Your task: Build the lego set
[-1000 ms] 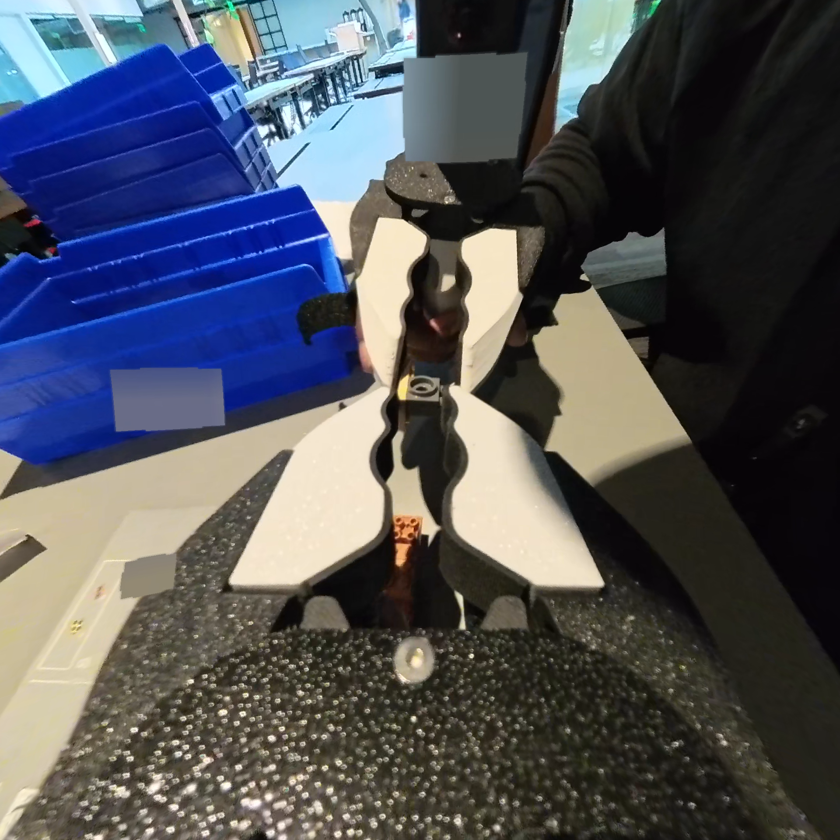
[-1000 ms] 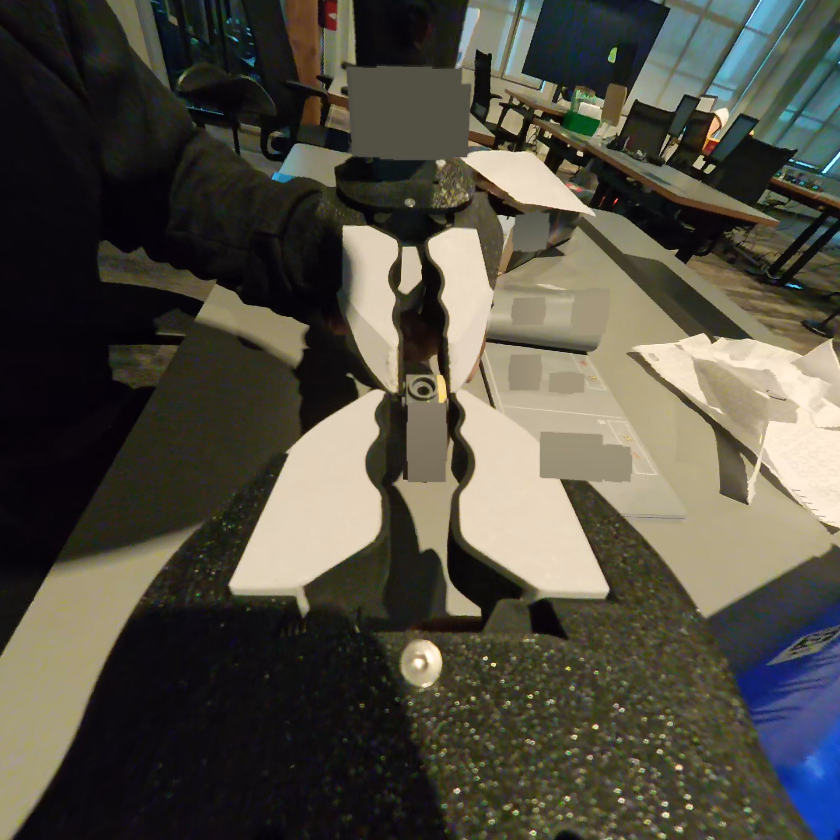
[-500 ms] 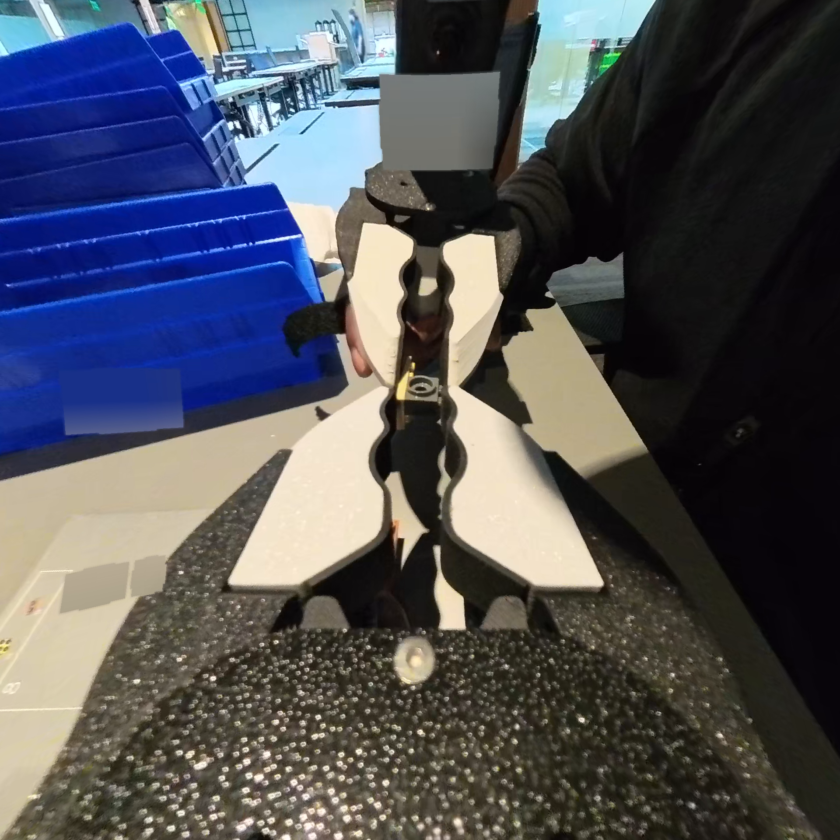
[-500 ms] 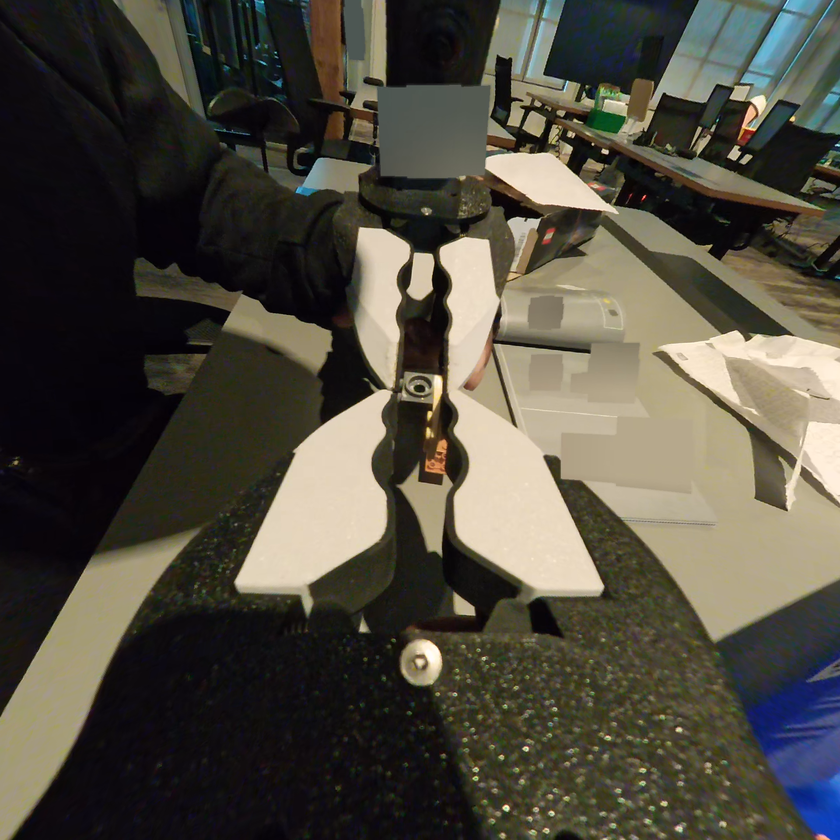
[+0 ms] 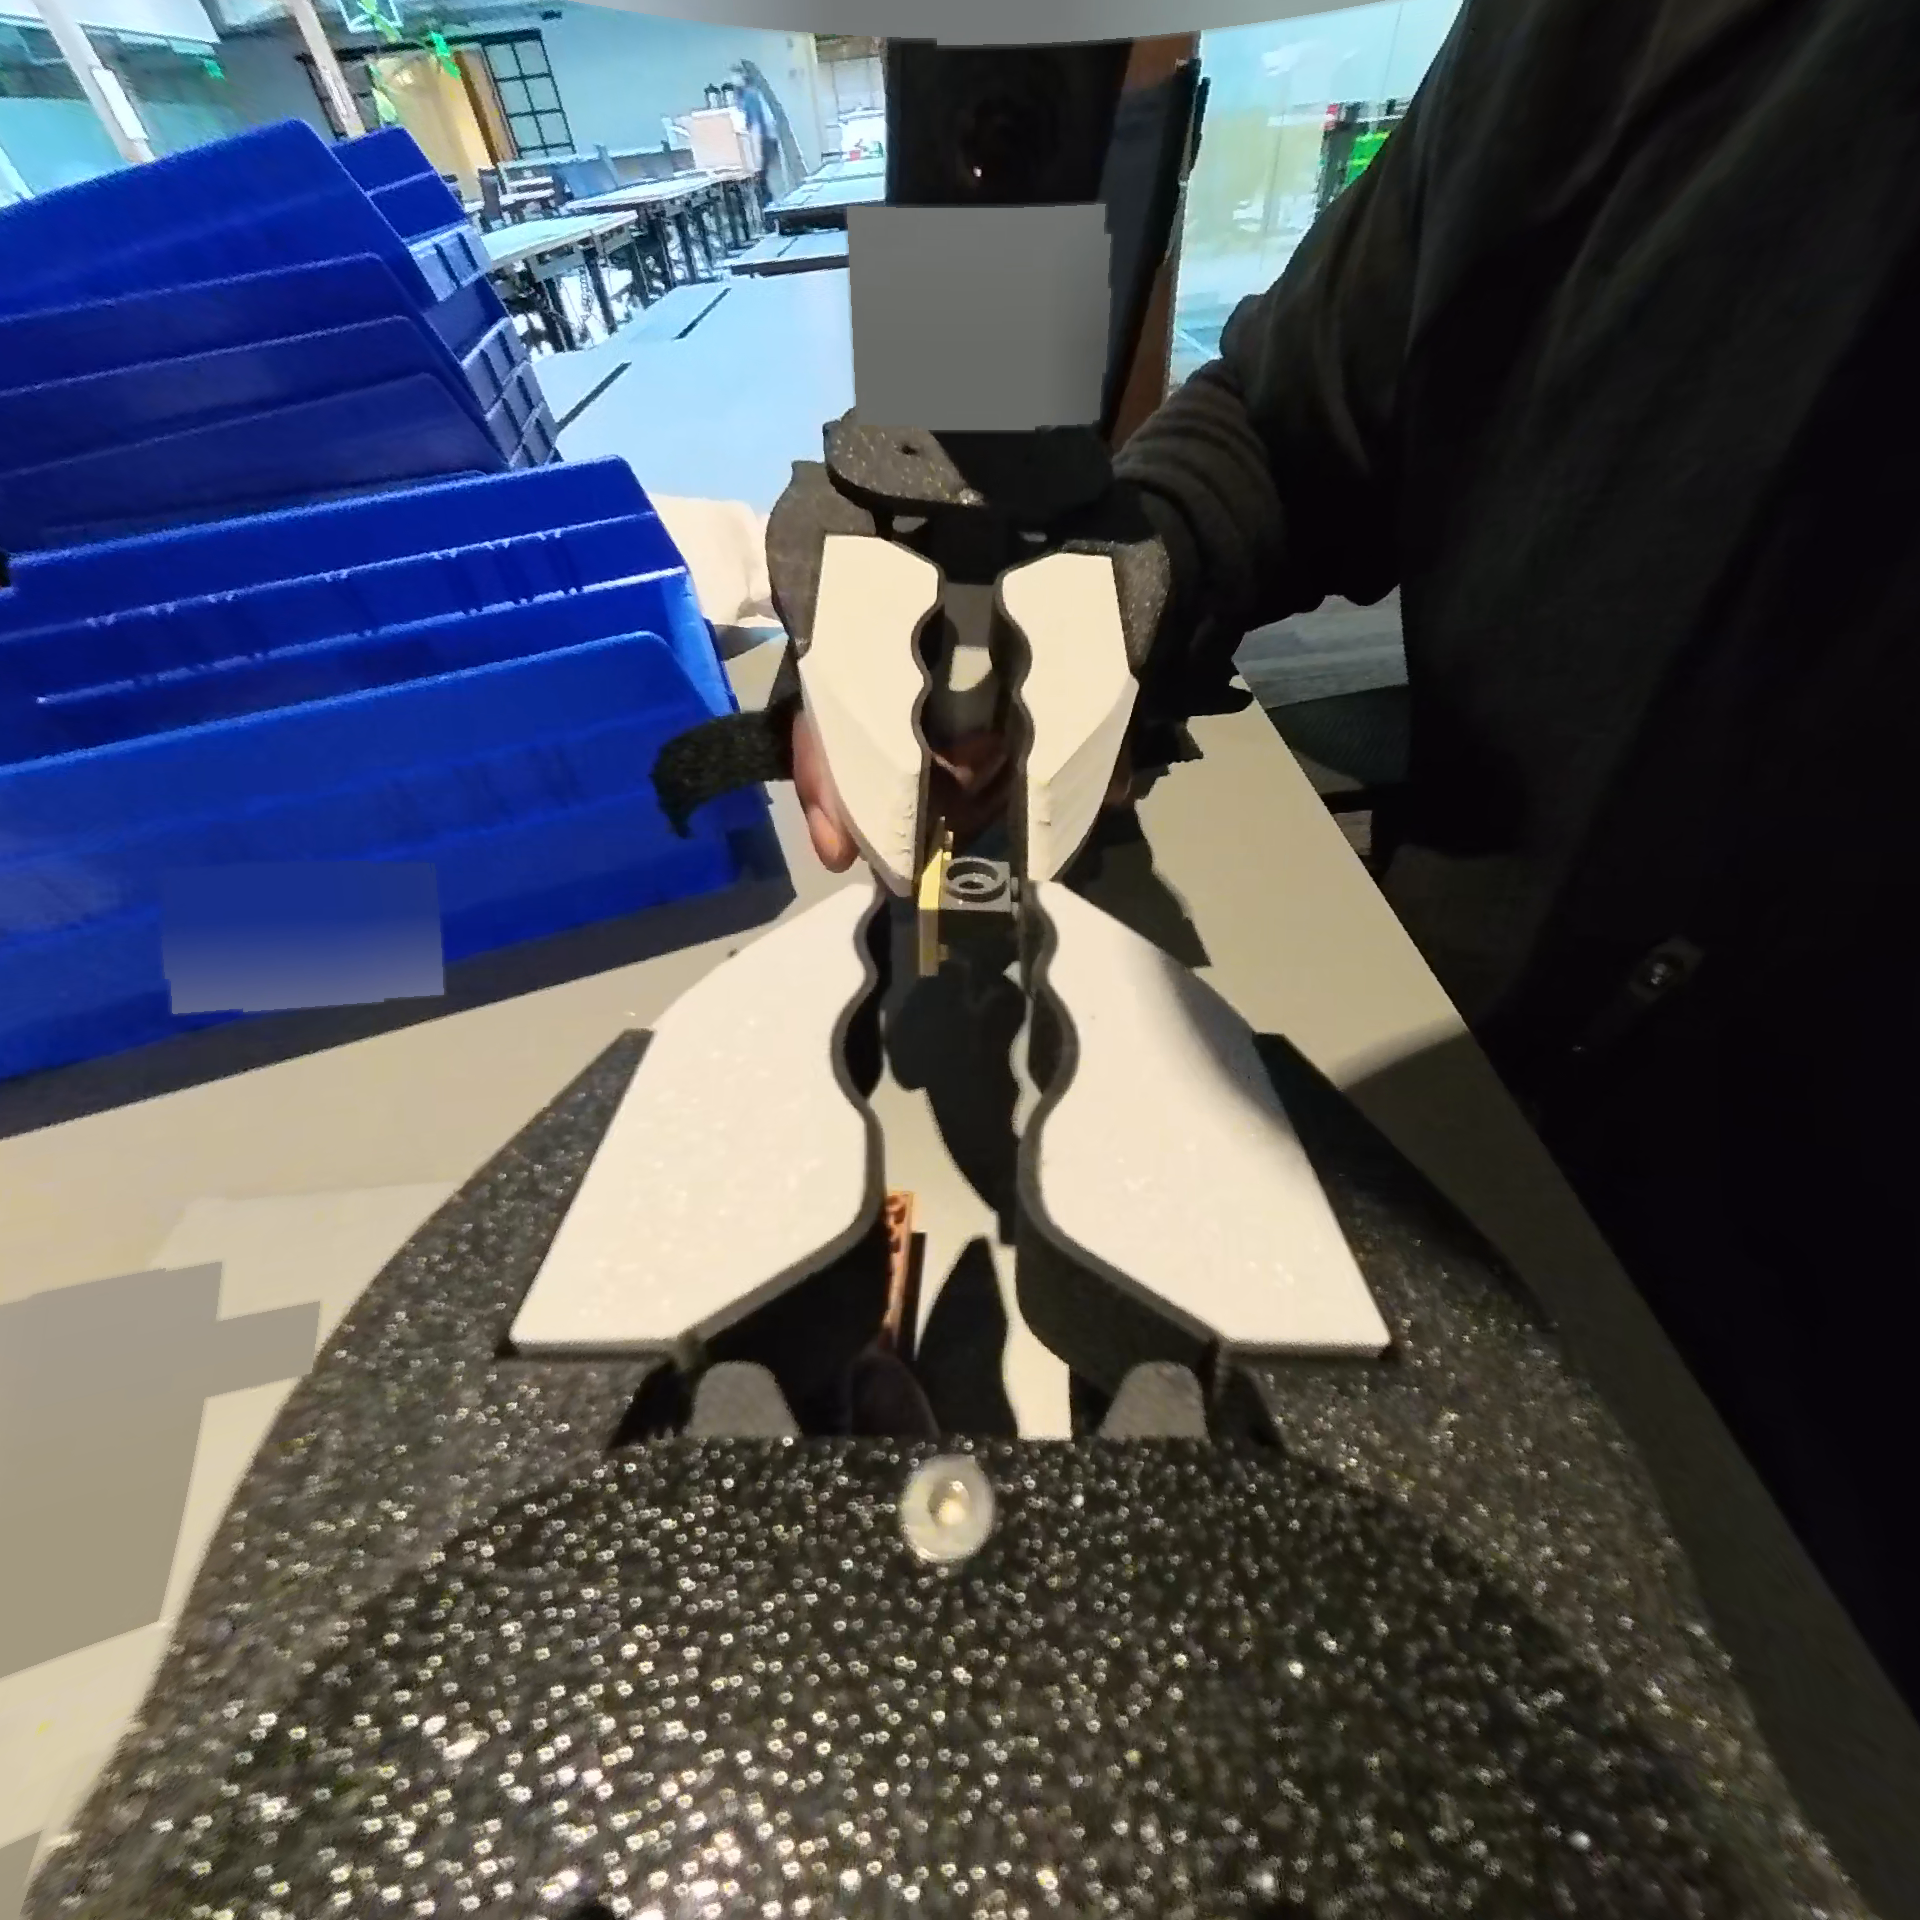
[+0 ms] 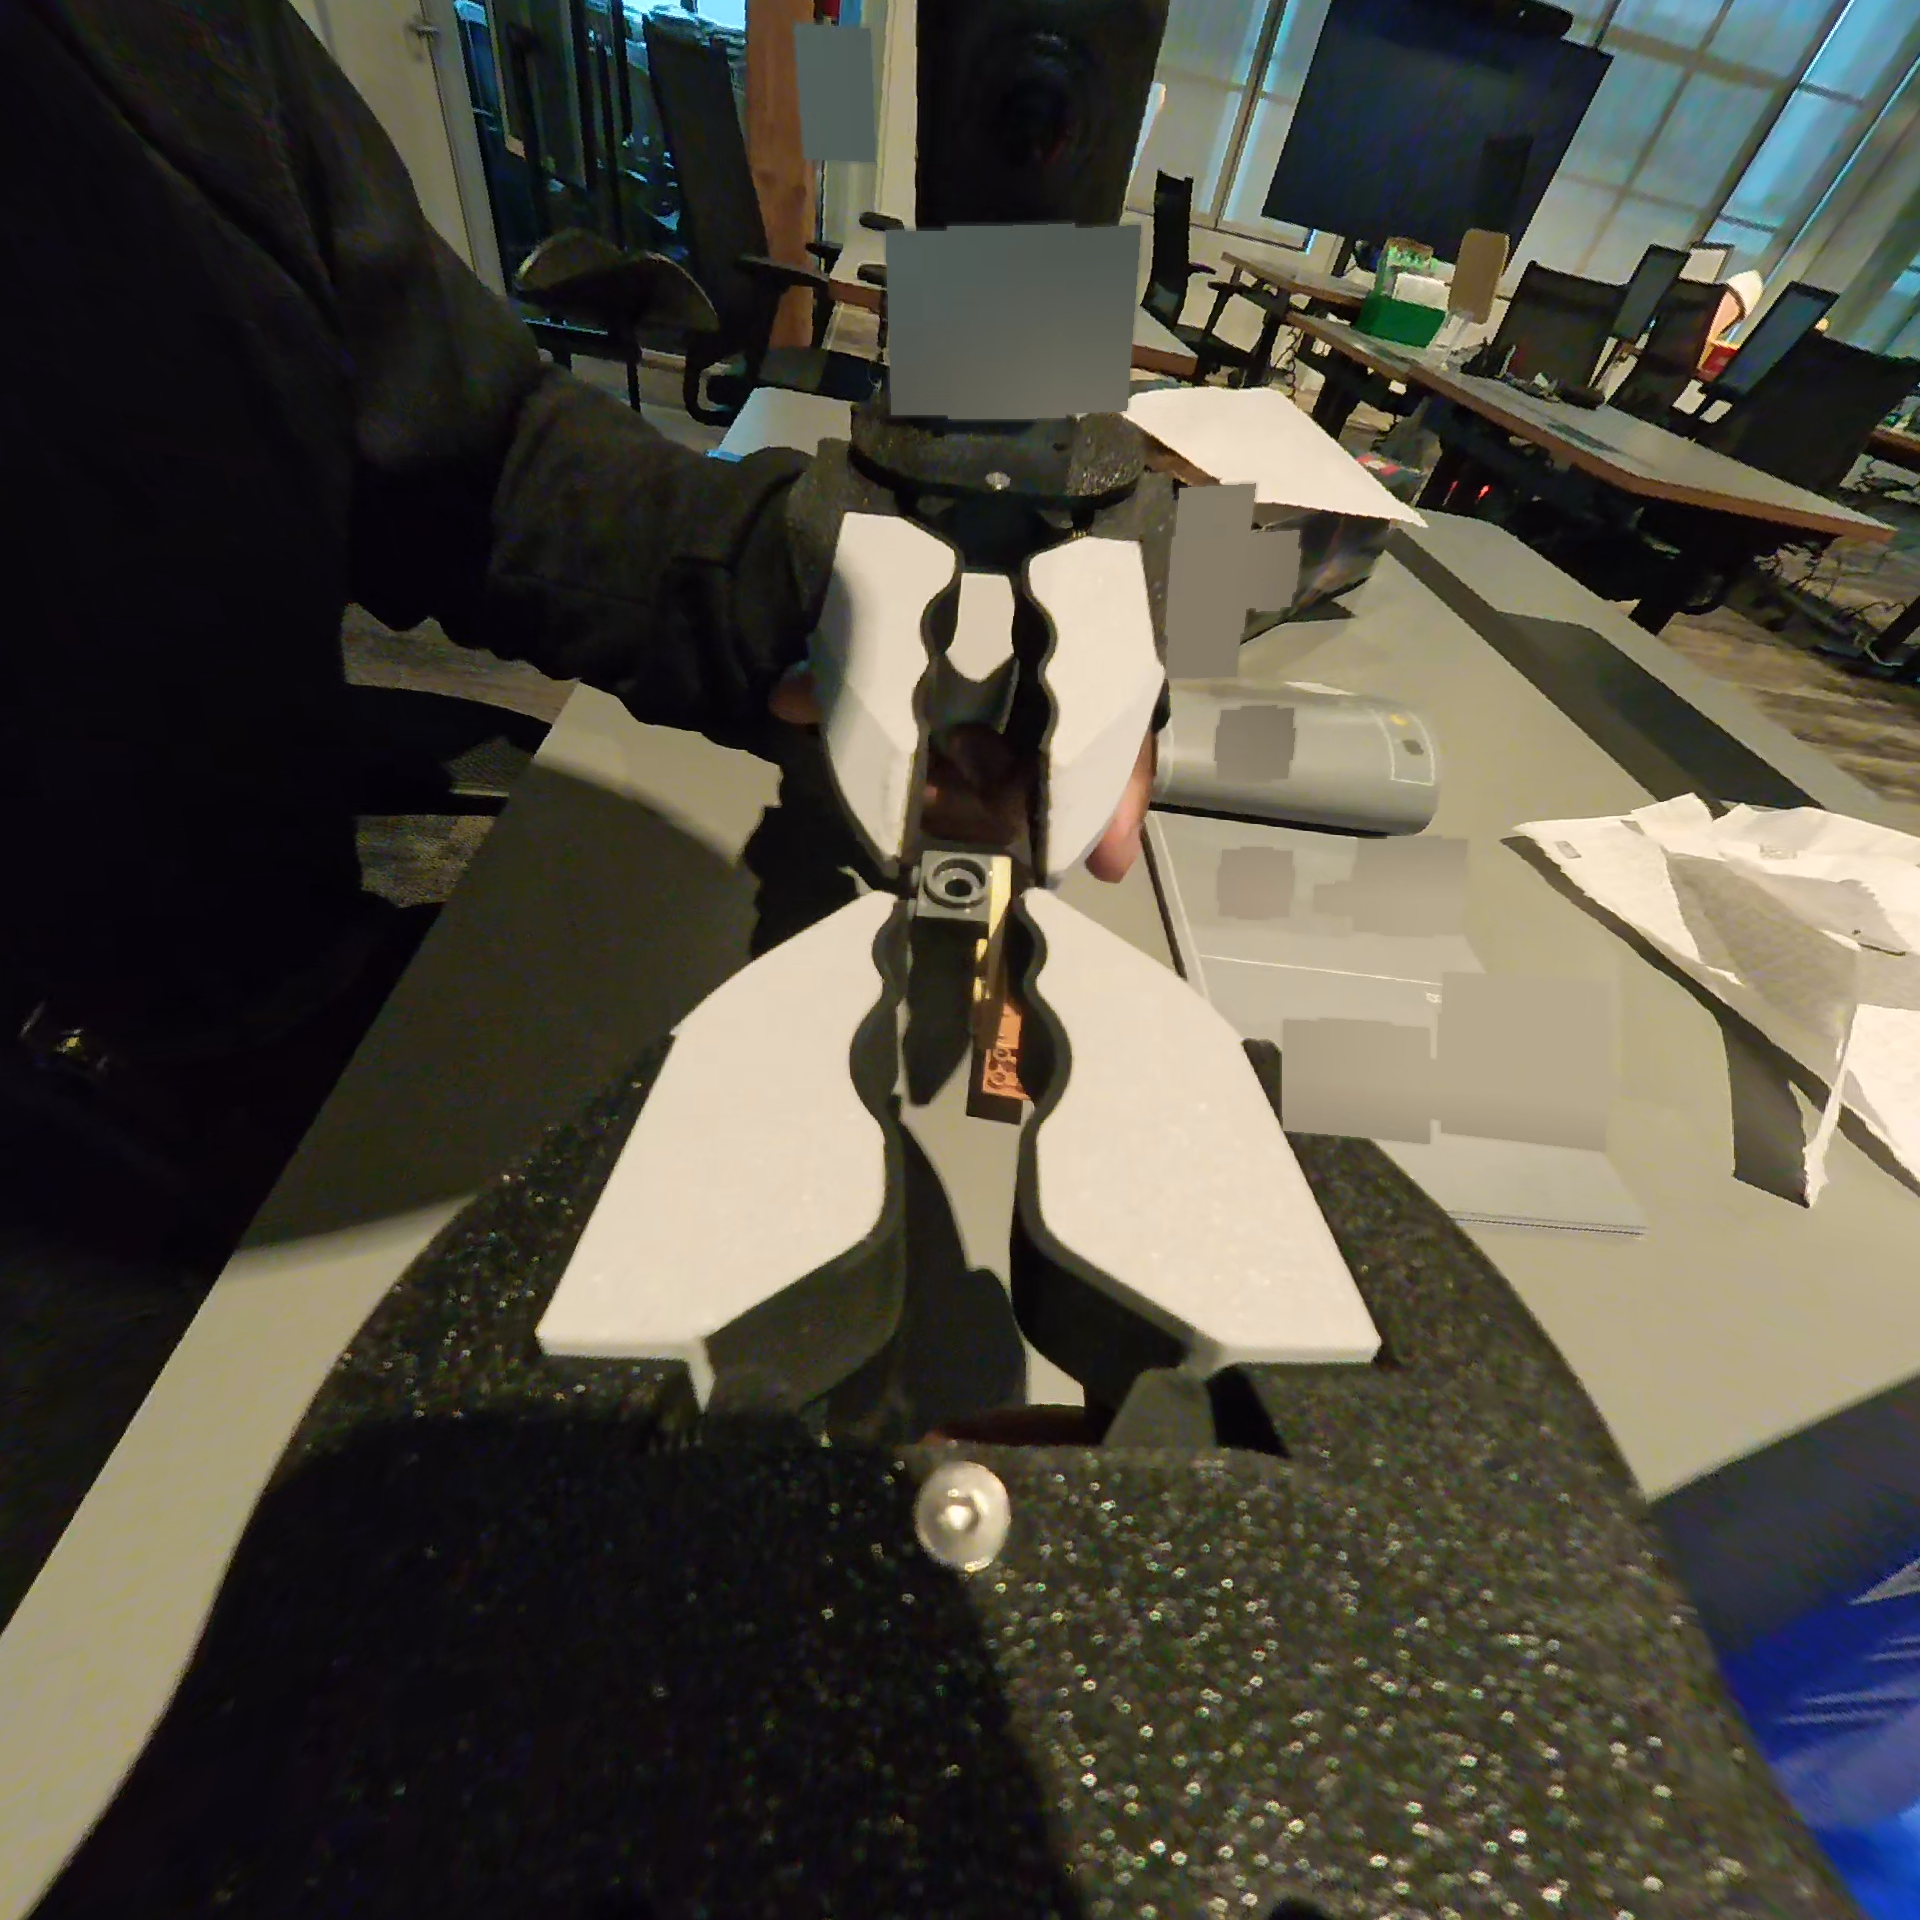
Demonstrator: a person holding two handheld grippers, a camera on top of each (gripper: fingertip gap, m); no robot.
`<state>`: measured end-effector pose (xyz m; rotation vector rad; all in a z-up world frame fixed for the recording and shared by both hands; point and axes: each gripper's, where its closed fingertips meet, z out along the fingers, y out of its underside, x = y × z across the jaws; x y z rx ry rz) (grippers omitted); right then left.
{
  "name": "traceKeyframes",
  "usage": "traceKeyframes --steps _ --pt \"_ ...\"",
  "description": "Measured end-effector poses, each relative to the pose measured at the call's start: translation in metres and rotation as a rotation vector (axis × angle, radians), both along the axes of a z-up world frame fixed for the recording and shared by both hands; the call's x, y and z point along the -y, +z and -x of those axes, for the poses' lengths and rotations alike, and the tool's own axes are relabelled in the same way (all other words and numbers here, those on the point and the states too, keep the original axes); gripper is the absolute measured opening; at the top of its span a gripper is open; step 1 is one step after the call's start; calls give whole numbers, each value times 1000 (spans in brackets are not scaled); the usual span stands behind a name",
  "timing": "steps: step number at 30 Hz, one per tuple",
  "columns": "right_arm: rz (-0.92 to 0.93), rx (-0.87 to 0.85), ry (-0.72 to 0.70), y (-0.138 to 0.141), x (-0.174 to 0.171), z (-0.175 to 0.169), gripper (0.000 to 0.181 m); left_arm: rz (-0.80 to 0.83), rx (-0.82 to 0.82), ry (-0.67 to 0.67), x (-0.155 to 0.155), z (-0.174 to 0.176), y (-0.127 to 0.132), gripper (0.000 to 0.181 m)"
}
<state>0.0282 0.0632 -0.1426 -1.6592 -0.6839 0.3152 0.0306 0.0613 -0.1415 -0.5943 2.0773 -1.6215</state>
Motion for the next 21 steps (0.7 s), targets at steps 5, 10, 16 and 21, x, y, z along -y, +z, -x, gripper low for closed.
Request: traceKeyframes --steps 5,10,16,21 --pt "-3 -19 1 2 0 -1 17 -12 -12 -5 2 1 -3 22" --pt "3 -21 11 1 1 2 17 -13 -16 -12 3 2 -3 17" --pt "32 -47 20 -1 1 1 17 -13 -25 -12 4 1 -5 17" --pt "33 -61 33 0 2 3 16 -25 -22 -21 5 3 -4 17"
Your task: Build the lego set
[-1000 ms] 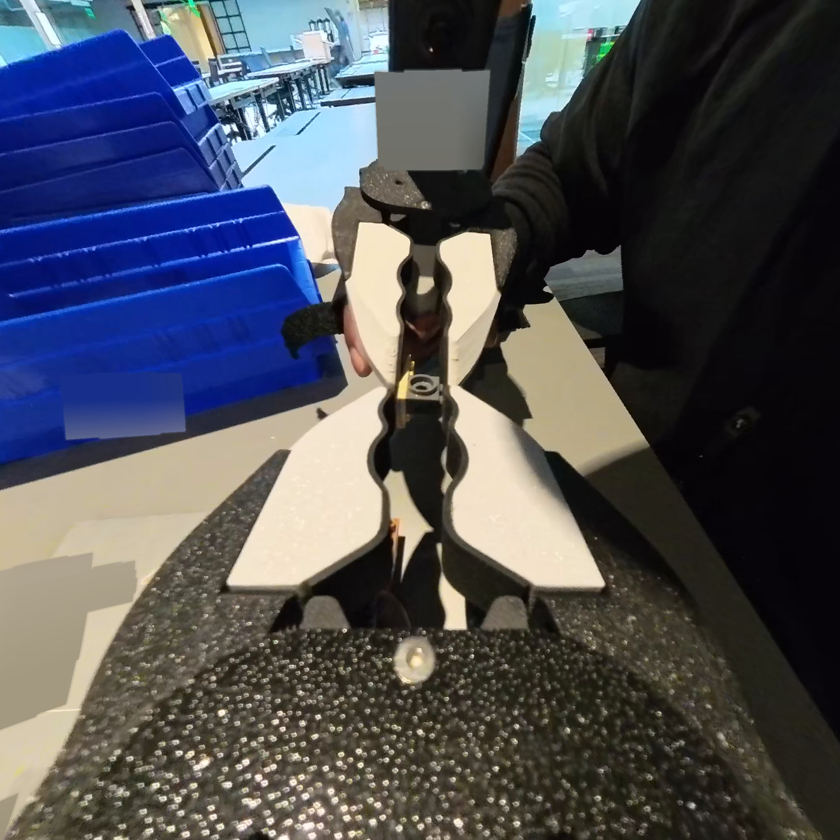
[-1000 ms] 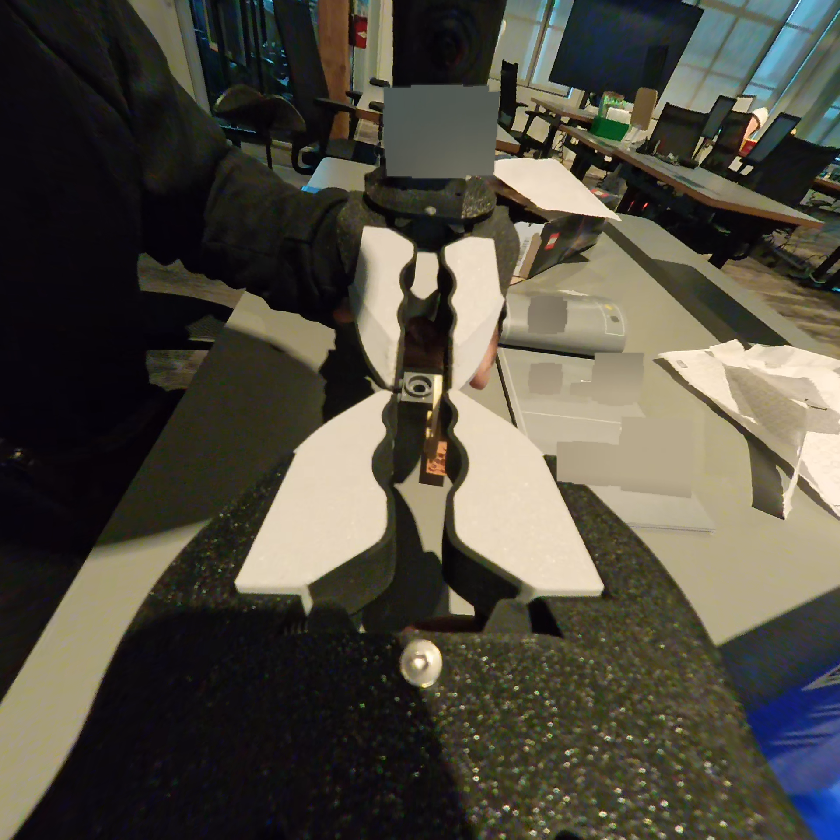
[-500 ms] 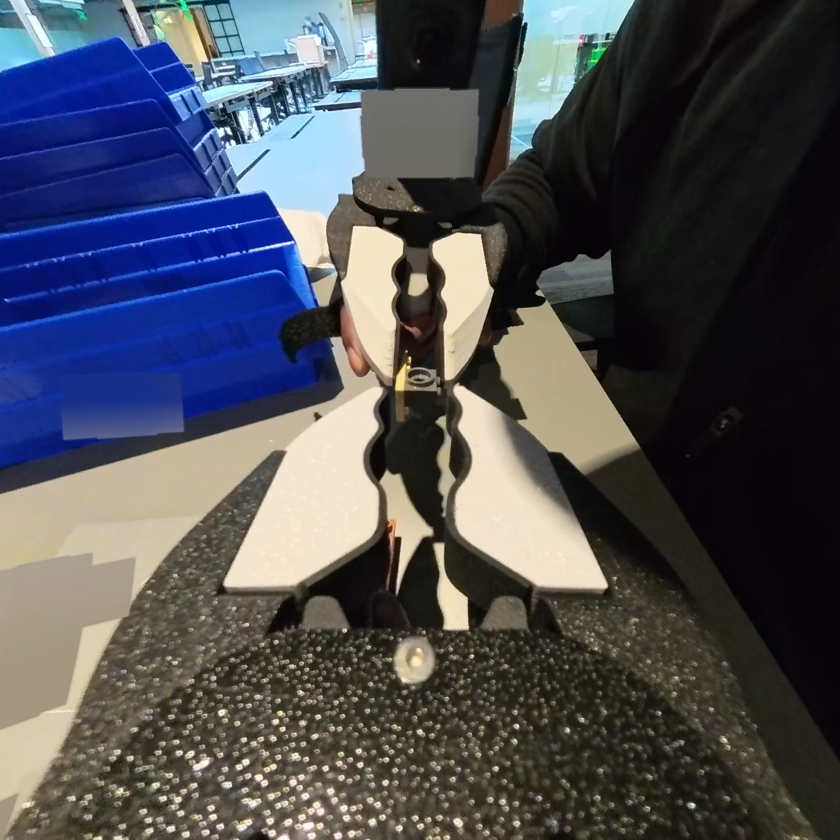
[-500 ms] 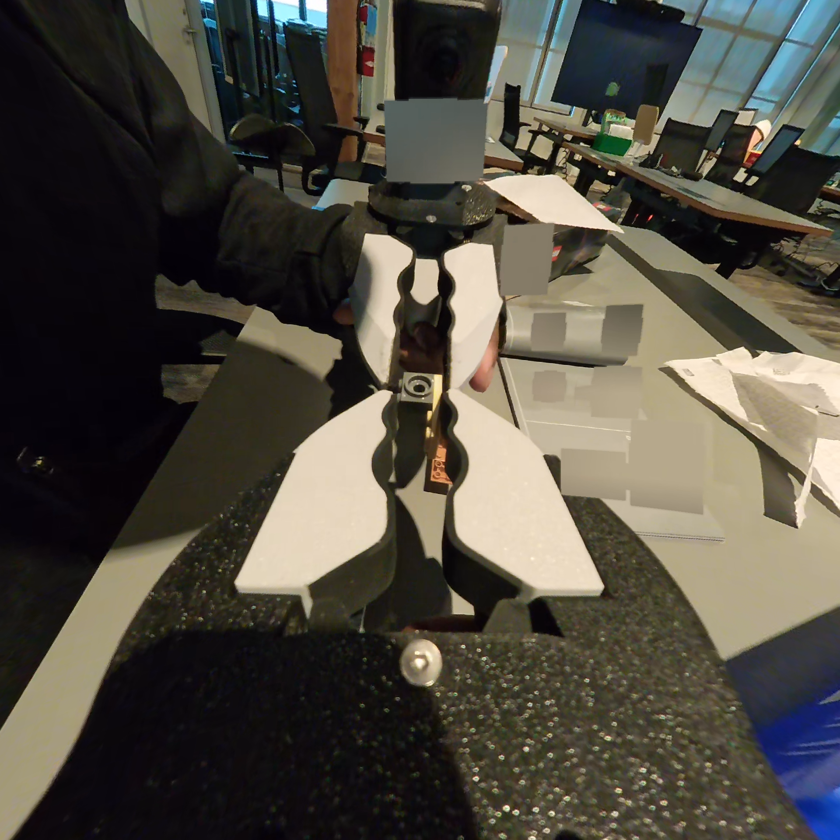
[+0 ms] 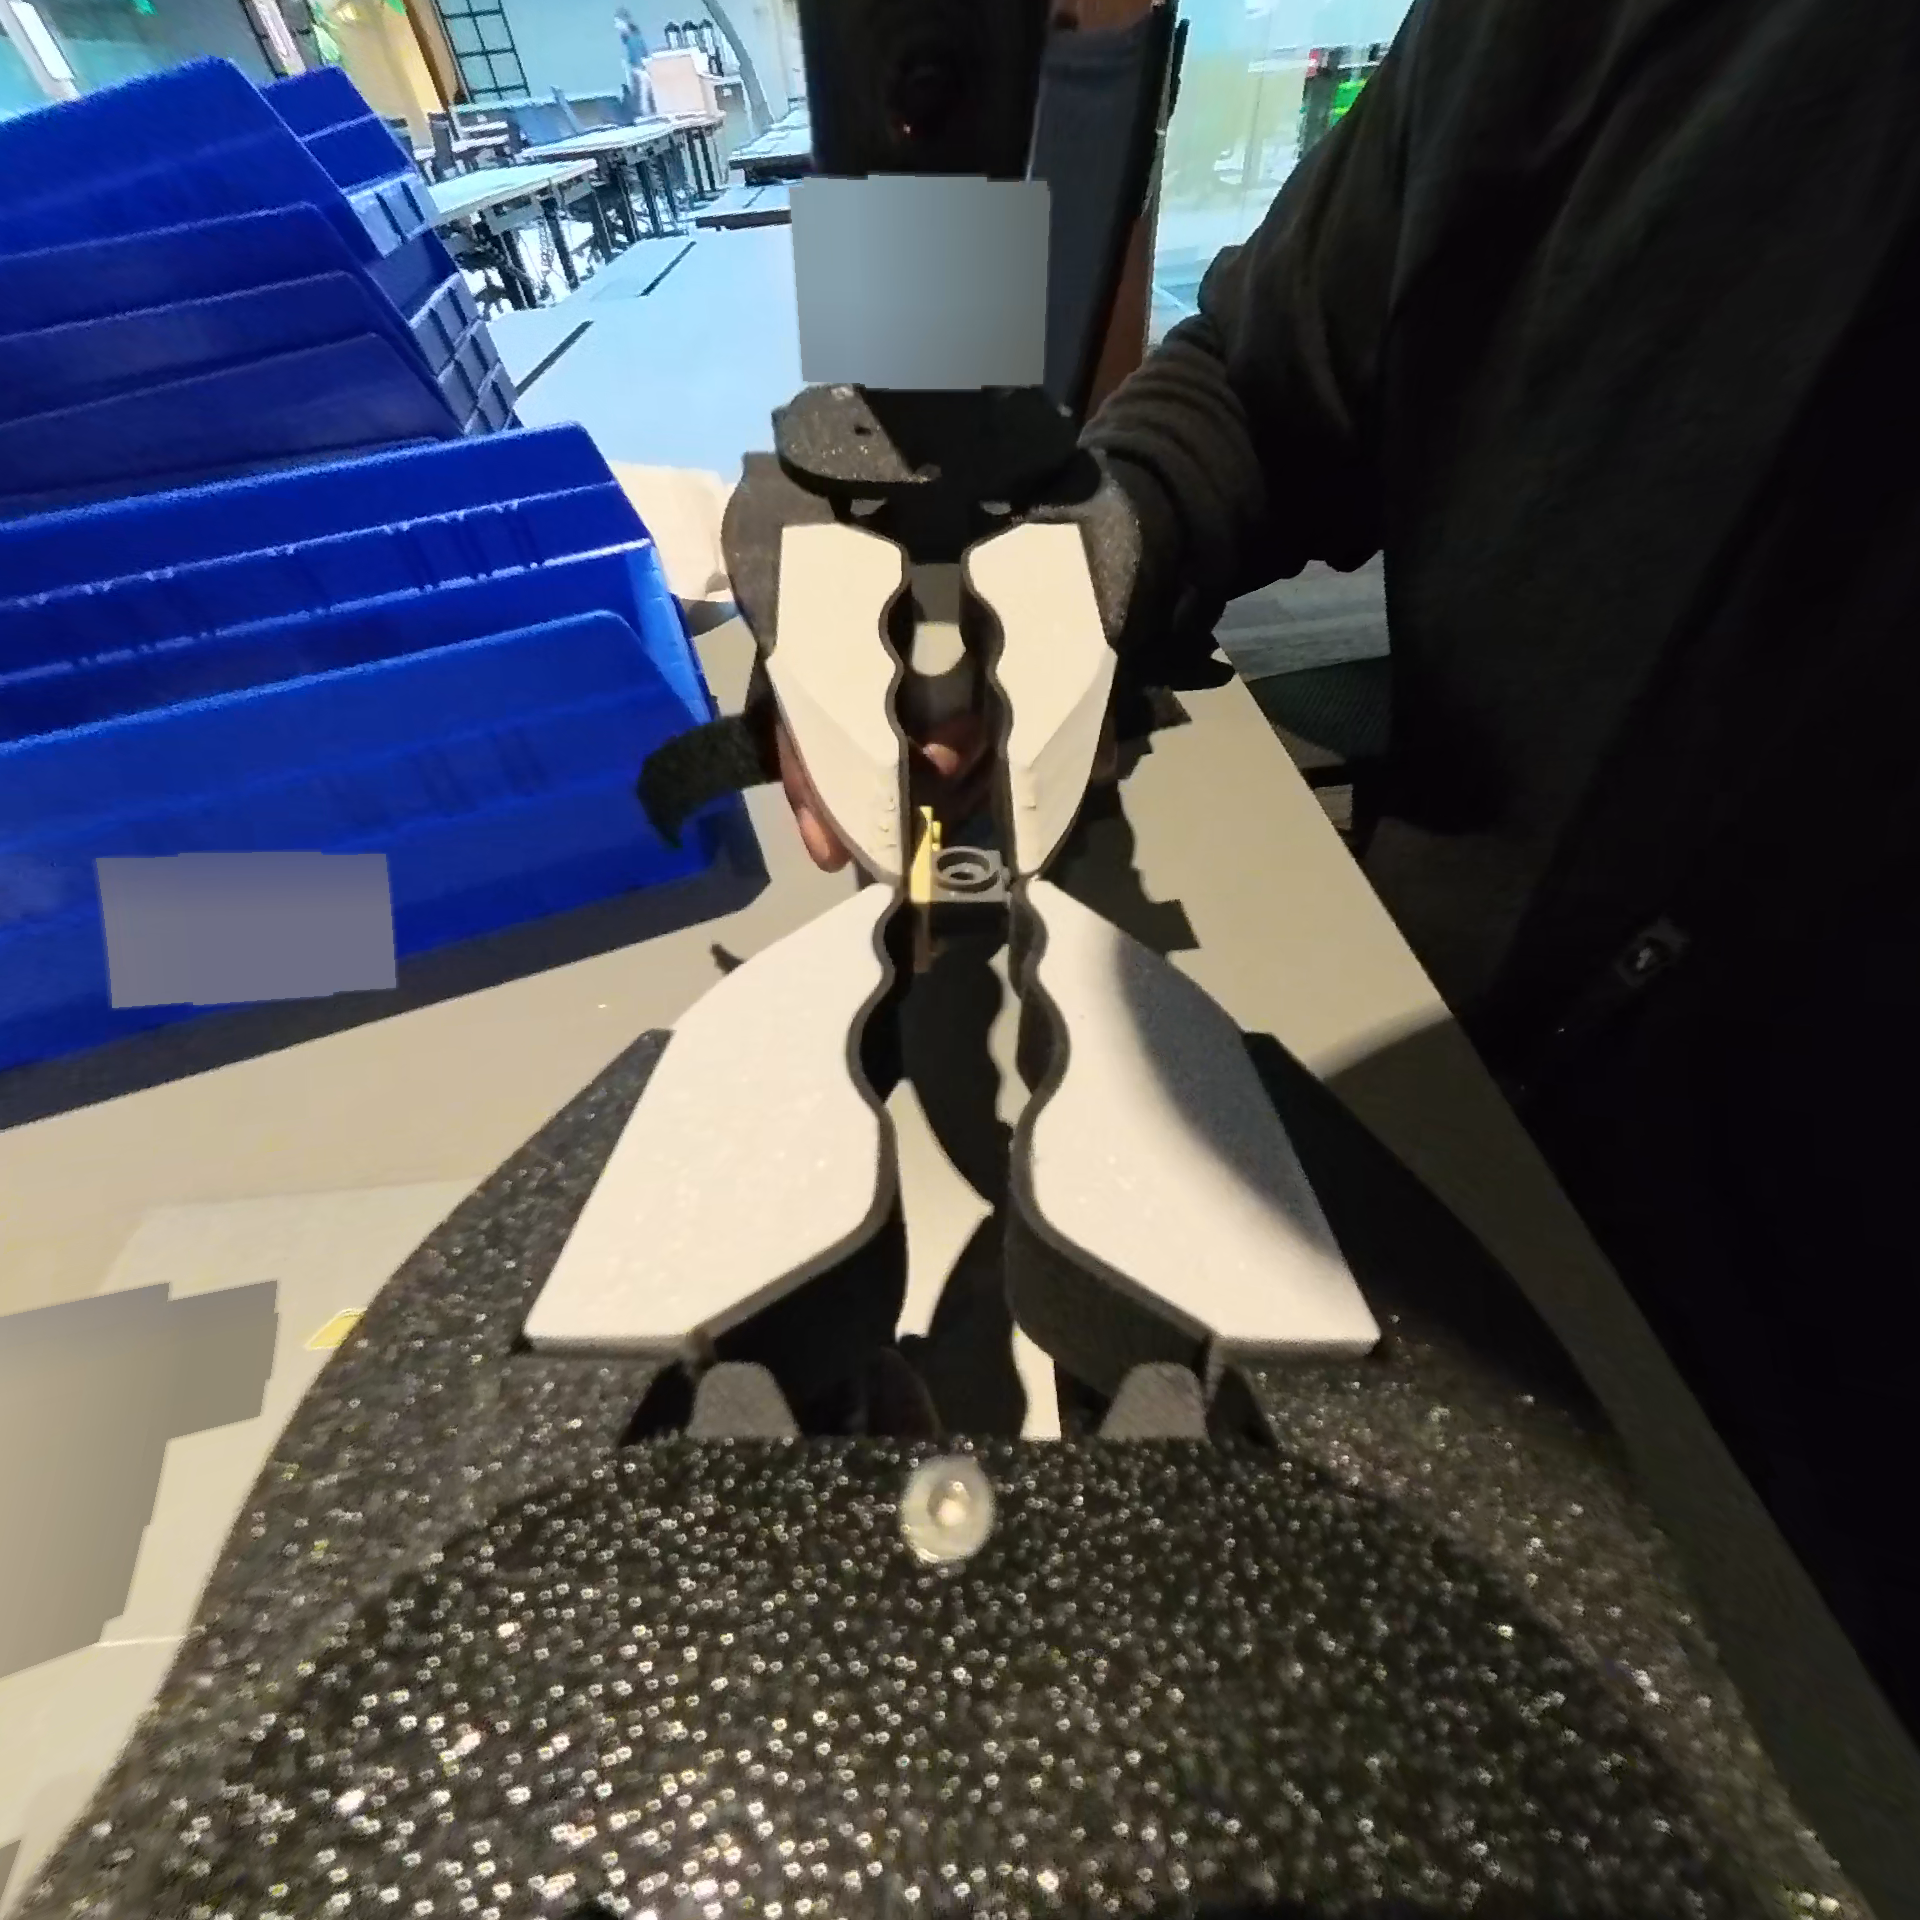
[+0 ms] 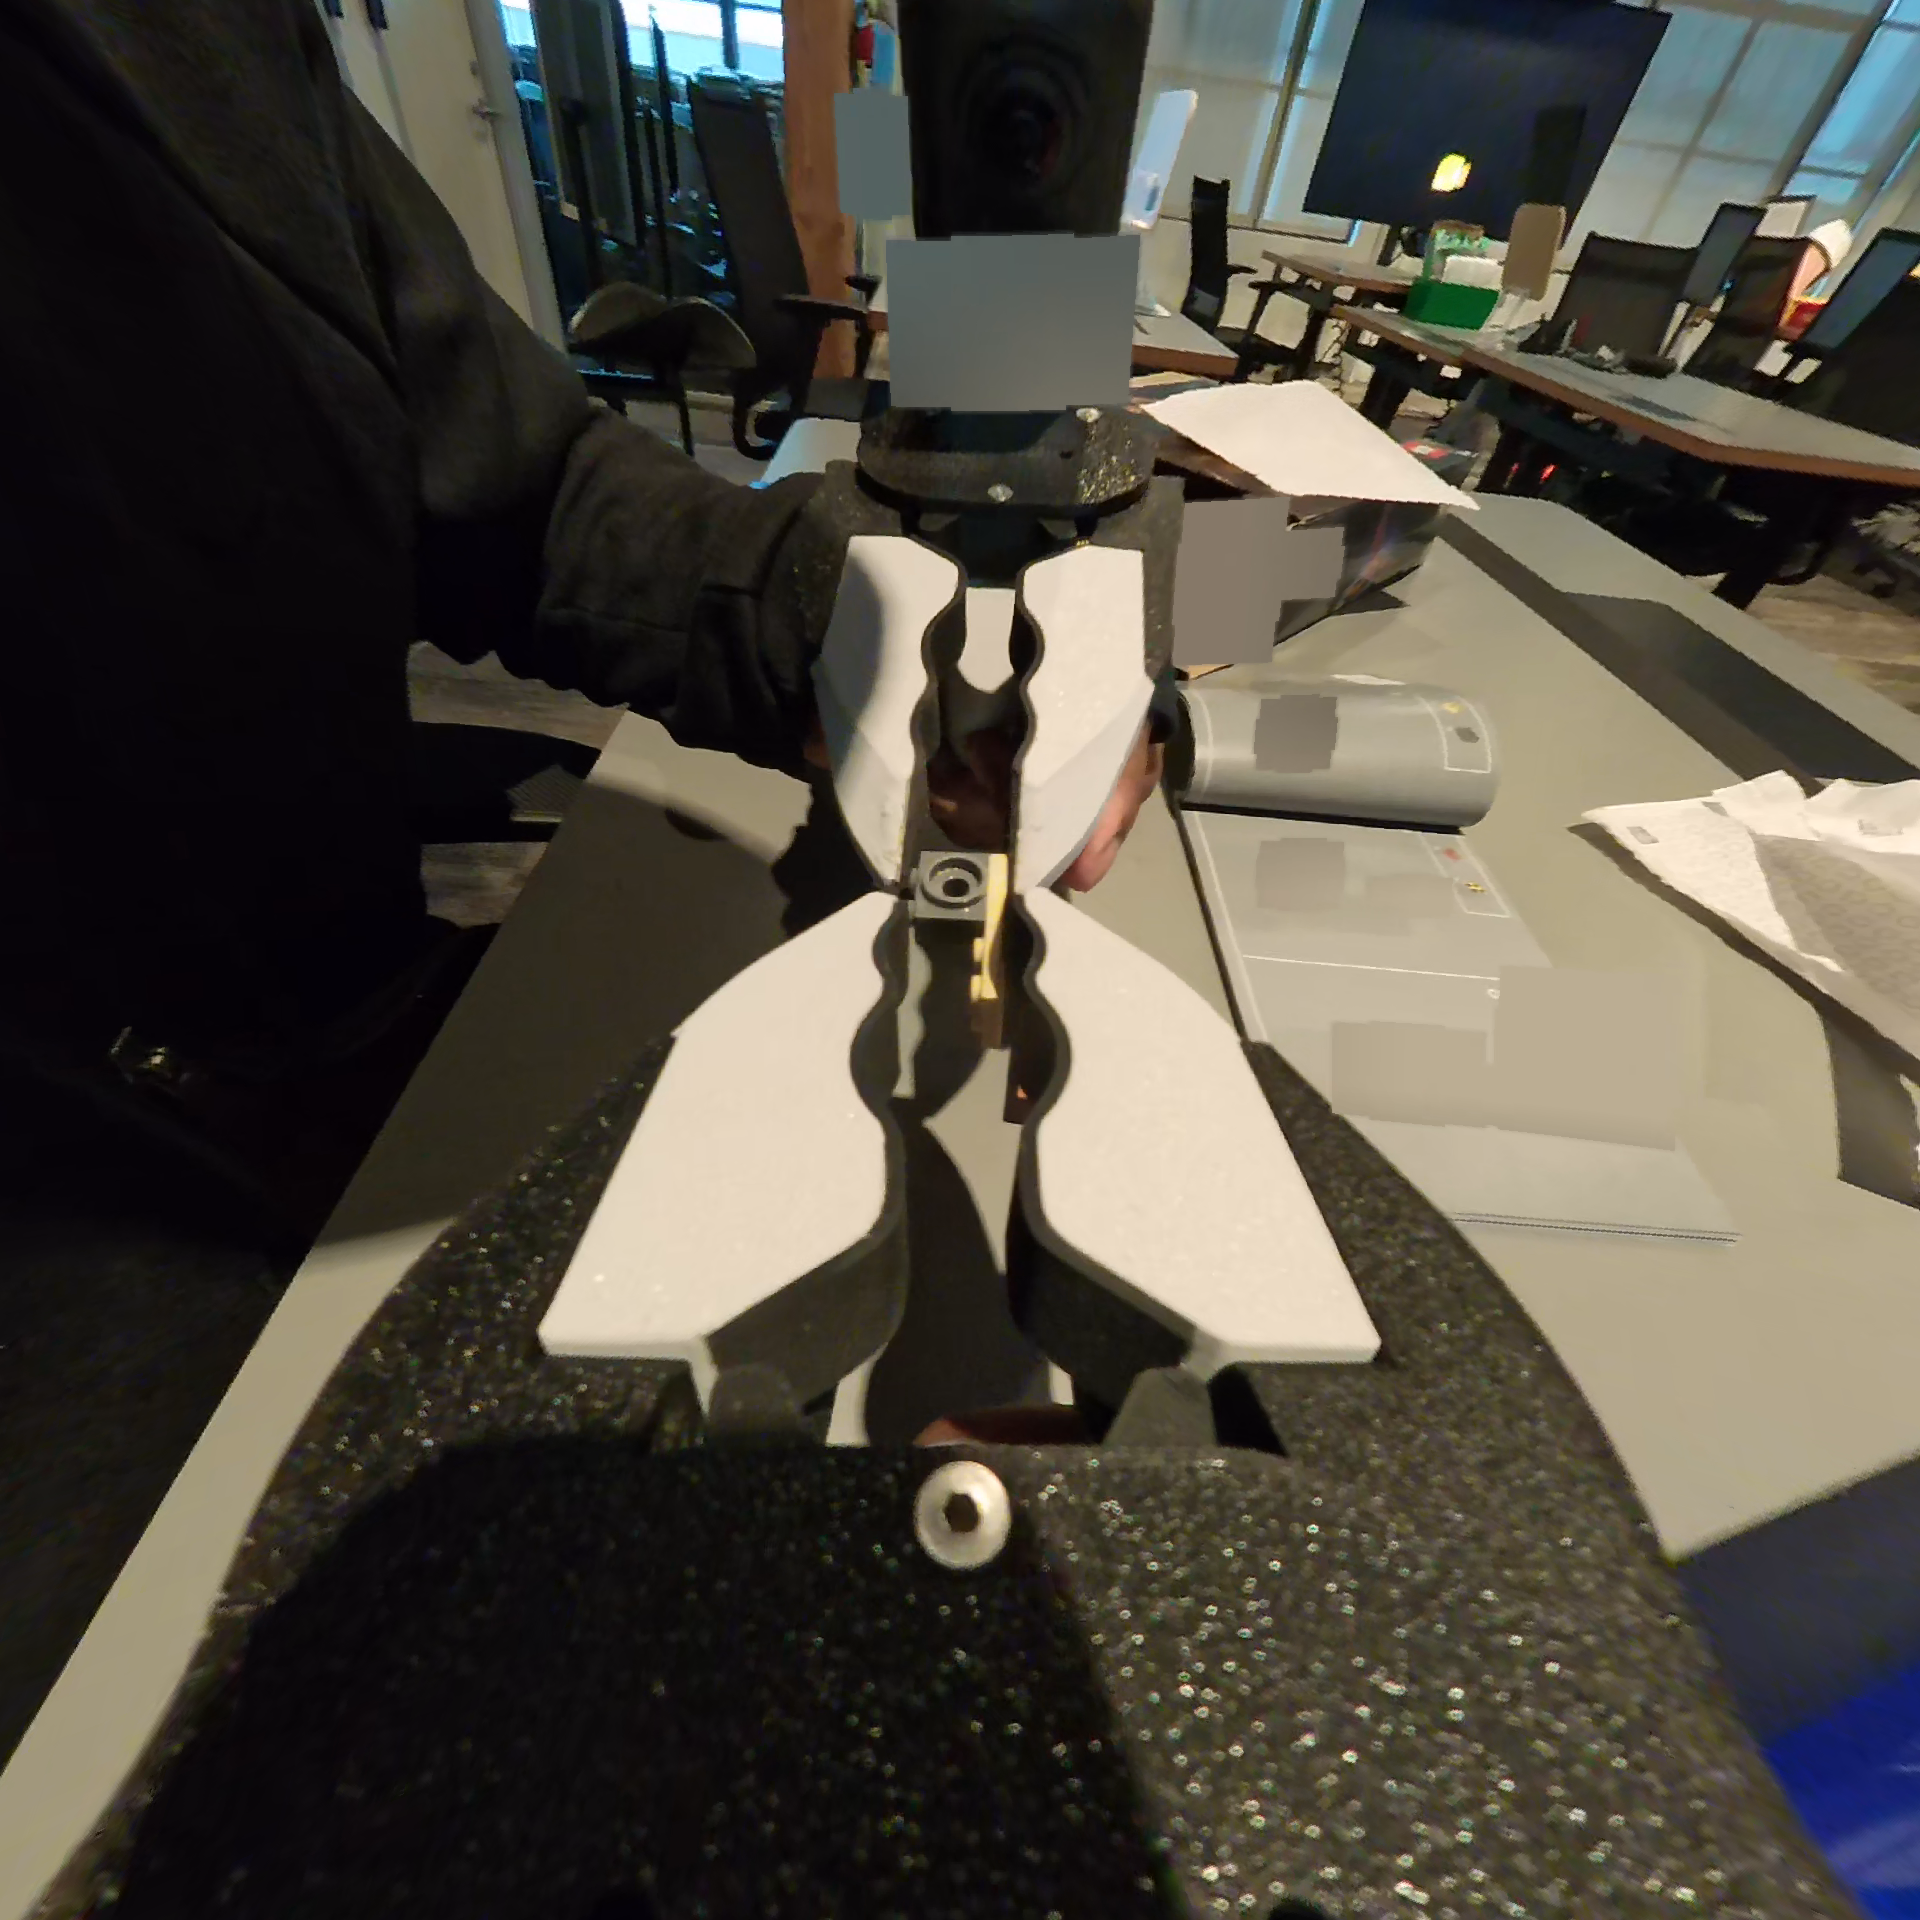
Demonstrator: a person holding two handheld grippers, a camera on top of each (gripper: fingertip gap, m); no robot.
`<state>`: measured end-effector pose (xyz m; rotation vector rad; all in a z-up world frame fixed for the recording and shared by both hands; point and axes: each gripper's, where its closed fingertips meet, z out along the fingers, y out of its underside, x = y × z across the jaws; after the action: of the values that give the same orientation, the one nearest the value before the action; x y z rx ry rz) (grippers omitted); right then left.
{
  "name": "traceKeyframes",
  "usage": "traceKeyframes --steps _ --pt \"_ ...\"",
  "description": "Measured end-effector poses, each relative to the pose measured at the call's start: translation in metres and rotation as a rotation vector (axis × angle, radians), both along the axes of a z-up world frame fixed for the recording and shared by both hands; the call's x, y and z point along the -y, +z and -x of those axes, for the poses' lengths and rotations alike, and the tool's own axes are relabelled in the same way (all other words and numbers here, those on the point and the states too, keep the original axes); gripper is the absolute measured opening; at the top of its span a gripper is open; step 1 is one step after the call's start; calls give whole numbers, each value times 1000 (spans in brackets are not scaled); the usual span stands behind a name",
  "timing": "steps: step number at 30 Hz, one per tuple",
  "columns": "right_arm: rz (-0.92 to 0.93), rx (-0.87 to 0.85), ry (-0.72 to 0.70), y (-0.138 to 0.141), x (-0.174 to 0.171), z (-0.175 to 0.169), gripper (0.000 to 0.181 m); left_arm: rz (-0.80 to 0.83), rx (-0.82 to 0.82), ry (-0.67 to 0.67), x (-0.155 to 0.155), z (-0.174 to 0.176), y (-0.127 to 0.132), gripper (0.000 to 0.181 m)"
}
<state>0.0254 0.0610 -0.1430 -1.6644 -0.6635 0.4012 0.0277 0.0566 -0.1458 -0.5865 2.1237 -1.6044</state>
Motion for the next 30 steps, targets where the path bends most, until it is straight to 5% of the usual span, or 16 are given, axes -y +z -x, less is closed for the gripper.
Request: traceKeyframes --steps 30 --pt "24 4 26 -1 -11 18 17 -6 70 13 -10 17 0 17"
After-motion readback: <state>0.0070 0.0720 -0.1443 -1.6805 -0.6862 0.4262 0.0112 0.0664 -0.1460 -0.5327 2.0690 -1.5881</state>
